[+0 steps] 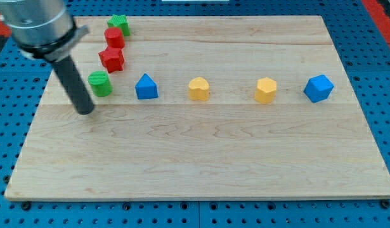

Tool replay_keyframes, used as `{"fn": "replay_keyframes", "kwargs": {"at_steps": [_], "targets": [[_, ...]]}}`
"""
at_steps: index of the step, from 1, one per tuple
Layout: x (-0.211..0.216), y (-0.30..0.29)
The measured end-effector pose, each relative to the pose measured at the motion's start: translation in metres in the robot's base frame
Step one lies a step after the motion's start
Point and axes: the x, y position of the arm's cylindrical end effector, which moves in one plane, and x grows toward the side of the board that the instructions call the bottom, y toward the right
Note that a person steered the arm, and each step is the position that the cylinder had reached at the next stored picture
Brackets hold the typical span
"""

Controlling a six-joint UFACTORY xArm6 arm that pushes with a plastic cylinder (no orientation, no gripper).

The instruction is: Move the blue triangle to the top right of the yellow heart

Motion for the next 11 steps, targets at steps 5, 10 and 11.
{"fn": "replay_keyframes", "kwargs": {"at_steps": [5, 10, 11], "targets": [[-0.048, 0.1], [-0.15, 0.251], [-0.119, 0.377]]}}
